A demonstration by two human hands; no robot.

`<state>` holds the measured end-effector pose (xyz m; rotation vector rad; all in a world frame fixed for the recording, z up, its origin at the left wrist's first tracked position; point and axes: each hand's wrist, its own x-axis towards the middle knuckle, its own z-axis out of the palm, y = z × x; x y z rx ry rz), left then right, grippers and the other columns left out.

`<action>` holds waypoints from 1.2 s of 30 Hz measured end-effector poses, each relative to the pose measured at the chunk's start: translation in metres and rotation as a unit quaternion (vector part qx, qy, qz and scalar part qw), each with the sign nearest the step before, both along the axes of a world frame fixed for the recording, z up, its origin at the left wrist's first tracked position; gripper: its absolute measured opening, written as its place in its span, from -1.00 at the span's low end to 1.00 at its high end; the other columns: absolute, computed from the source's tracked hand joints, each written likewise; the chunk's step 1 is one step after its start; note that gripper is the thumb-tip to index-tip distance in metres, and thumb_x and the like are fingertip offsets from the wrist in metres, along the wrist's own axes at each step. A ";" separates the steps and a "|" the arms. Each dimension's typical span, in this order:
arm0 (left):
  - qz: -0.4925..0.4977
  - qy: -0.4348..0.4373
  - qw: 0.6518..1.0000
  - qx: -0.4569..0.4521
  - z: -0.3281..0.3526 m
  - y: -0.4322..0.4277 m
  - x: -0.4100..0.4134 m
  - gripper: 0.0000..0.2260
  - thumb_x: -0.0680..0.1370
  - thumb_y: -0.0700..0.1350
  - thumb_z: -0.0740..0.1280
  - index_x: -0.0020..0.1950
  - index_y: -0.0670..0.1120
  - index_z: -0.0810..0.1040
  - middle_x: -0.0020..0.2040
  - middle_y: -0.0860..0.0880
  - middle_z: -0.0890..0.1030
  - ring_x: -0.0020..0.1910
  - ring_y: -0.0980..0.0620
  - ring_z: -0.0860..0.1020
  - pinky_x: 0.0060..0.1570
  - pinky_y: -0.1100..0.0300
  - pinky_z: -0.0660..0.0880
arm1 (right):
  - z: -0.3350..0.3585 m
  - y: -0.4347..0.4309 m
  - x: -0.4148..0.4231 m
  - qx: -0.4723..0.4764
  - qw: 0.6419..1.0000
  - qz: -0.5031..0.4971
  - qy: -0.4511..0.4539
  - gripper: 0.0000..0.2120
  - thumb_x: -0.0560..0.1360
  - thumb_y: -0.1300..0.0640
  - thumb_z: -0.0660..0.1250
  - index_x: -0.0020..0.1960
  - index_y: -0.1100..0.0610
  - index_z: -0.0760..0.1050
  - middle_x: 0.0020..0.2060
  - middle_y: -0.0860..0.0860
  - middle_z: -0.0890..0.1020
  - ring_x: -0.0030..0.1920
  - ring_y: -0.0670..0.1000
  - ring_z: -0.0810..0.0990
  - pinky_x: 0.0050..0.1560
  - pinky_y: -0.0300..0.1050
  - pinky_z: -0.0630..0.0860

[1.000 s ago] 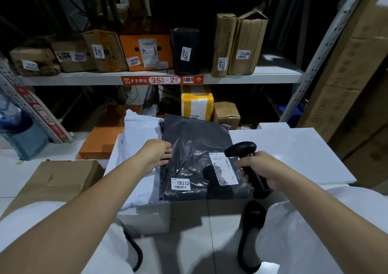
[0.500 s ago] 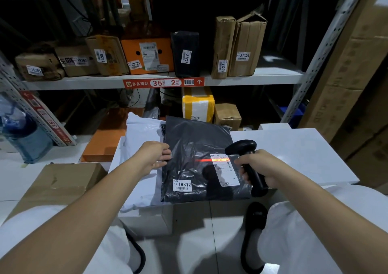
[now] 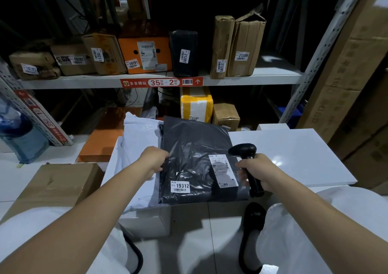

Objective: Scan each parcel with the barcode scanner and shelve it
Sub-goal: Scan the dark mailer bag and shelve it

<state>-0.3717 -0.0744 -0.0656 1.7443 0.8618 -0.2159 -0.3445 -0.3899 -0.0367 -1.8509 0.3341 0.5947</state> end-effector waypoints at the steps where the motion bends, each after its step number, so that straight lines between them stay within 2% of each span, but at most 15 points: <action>1: -0.004 0.004 1.000 0.010 -0.001 0.000 0.000 -0.87 0.59 -0.16 0.40 -0.02 -0.23 0.57 -0.17 -0.16 0.55 -0.28 -0.06 0.51 -0.29 0.18 0.46 | -0.008 0.001 0.002 -0.011 1.000 -0.007 -0.006 -0.94 0.54 0.33 0.39 -0.05 0.28 0.51 -0.25 0.22 0.53 -0.30 0.16 0.51 -0.28 0.02 0.51; 3: -0.004 0.007 1.000 0.028 -0.002 -0.001 0.000 -0.85 0.61 -0.16 0.41 0.00 -0.25 0.58 -0.23 -0.15 0.56 -0.29 -0.07 0.51 -0.32 0.17 0.46 | -0.024 0.004 0.006 -0.045 0.999 -0.011 -0.025 -0.92 0.53 0.29 0.41 -0.06 0.27 0.52 -0.26 0.17 0.53 -0.28 0.14 0.50 -0.21 0.02 0.46; 6: -0.002 0.010 1.000 0.013 -0.006 -0.003 0.001 -0.79 0.61 -0.11 0.44 0.11 -0.26 0.61 -0.08 -0.20 0.69 -0.13 -0.14 0.67 -0.15 0.07 0.60 | -0.043 0.007 0.007 -0.042 0.999 -0.025 -0.023 -0.96 0.56 0.29 0.40 0.00 0.26 0.57 -0.19 0.16 0.62 -0.21 0.14 0.60 -0.18 -0.03 0.54; 8: -0.013 0.020 1.000 0.003 -0.007 -0.005 0.001 -0.76 0.63 -0.09 0.43 0.15 -0.26 0.59 -0.07 -0.18 0.69 -0.18 -0.10 0.65 -0.21 0.10 0.59 | -0.055 0.009 0.007 -0.022 0.999 -0.038 0.005 -0.86 0.55 0.30 0.40 0.10 0.28 0.60 -0.06 0.22 0.70 -0.07 0.22 0.70 0.02 0.13 0.67; 9: -0.020 0.024 1.000 0.002 -0.007 -0.007 0.000 -0.75 0.63 -0.08 0.43 0.16 -0.26 0.58 -0.06 -0.16 0.68 -0.19 -0.09 0.63 -0.22 0.12 0.57 | -0.059 0.010 0.006 -0.018 0.999 -0.041 0.013 -0.84 0.55 0.31 0.40 0.13 0.27 0.61 0.00 0.25 0.72 0.00 0.25 0.72 0.12 0.19 0.67; 10: -0.025 0.029 0.999 0.001 -0.010 -0.008 0.000 -0.73 0.63 -0.06 0.44 0.19 -0.24 0.57 -0.02 -0.16 0.68 -0.15 -0.10 0.64 -0.15 0.11 0.59 | -0.063 0.010 0.007 -0.020 0.999 -0.043 0.014 -0.83 0.55 0.31 0.40 0.13 0.26 0.61 0.03 0.26 0.72 0.04 0.27 0.72 0.17 0.23 0.66; 12: -0.035 0.033 0.999 0.002 -0.017 -0.011 0.001 -0.64 0.60 -0.02 0.46 0.27 -0.23 0.55 0.11 -0.18 0.69 0.04 -0.17 0.67 0.14 -0.01 0.62 | -0.069 0.011 0.009 -0.024 0.998 -0.053 0.004 -0.84 0.52 0.28 0.41 0.11 0.23 0.62 0.06 0.27 0.71 0.10 0.29 0.70 0.21 0.25 0.63; 14: -0.045 0.031 0.999 -0.002 -0.020 -0.015 -0.001 -0.57 0.59 0.00 0.47 0.34 -0.22 0.52 0.16 -0.19 0.68 0.11 -0.20 0.66 0.25 -0.08 0.59 | -0.068 0.013 0.009 -0.020 0.998 -0.063 -0.002 -0.86 0.51 0.27 0.44 0.07 0.20 0.62 0.05 0.25 0.71 0.10 0.28 0.69 0.23 0.24 0.62; 19: -0.050 0.014 0.999 -0.007 -0.023 -0.023 -0.001 -0.40 0.58 -0.02 0.50 0.51 -0.22 0.38 0.28 -0.15 0.61 0.21 -0.20 0.61 0.23 -0.04 0.57 | -0.069 0.010 0.013 -0.015 0.996 -0.084 0.017 -0.91 0.53 0.30 0.42 0.02 0.20 0.58 0.05 0.27 0.70 0.09 0.29 0.69 0.22 0.24 0.62; 21: -0.046 0.001 0.999 -0.017 -0.023 -0.024 0.002 -0.42 0.56 -0.05 0.52 0.49 -0.21 0.42 0.28 -0.13 0.63 0.20 -0.18 0.62 0.24 -0.02 0.57 | -0.072 0.009 0.016 -0.024 0.995 -0.091 0.022 -0.88 0.50 0.30 0.43 0.03 0.25 0.60 0.06 0.31 0.70 0.11 0.32 0.69 0.22 0.28 0.62; 26: -0.075 -0.033 0.995 -0.048 -0.014 -0.032 0.006 -0.66 0.66 -0.12 0.40 0.43 -0.12 0.52 0.24 -0.09 0.67 0.09 -0.06 0.65 -0.06 0.16 0.54 | -0.071 0.012 0.015 -0.027 0.993 -0.111 -0.006 -0.90 0.45 0.35 0.44 -0.04 0.26 0.63 -0.01 0.30 0.72 0.05 0.32 0.71 0.12 0.26 0.64; 29: -0.098 -0.040 0.993 -0.059 -0.011 -0.034 0.006 -0.69 0.71 -0.14 0.30 0.47 -0.06 0.49 0.22 -0.05 0.67 0.07 0.00 0.67 -0.16 0.22 0.54 | -0.068 0.014 0.011 -0.028 0.992 -0.122 -0.033 -0.90 0.44 0.37 0.42 -0.08 0.23 0.62 -0.06 0.30 0.72 0.00 0.30 0.72 0.02 0.20 0.65; 33: -0.118 -0.059 0.990 -0.041 -0.012 -0.032 0.007 -0.68 0.73 -0.20 0.24 0.49 -0.06 0.48 0.23 0.00 0.65 0.08 0.08 0.63 -0.11 0.29 0.51 | -0.066 0.018 0.009 -0.058 0.989 -0.118 -0.071 -0.92 0.38 0.31 0.39 -0.14 0.22 0.61 -0.18 0.28 0.71 -0.14 0.28 0.70 -0.19 0.02 0.52; 36: -0.108 -0.081 0.990 -0.034 -0.009 -0.031 0.008 -0.69 0.72 -0.23 0.24 0.46 -0.07 0.53 0.15 0.04 0.69 0.08 0.06 0.65 -0.01 0.25 0.56 | -0.053 0.025 0.009 -0.080 0.985 -0.109 -0.106 -0.94 0.40 0.31 0.36 -0.19 0.19 0.59 -0.32 0.16 0.66 -0.24 0.22 0.63 -0.26 -0.06 0.45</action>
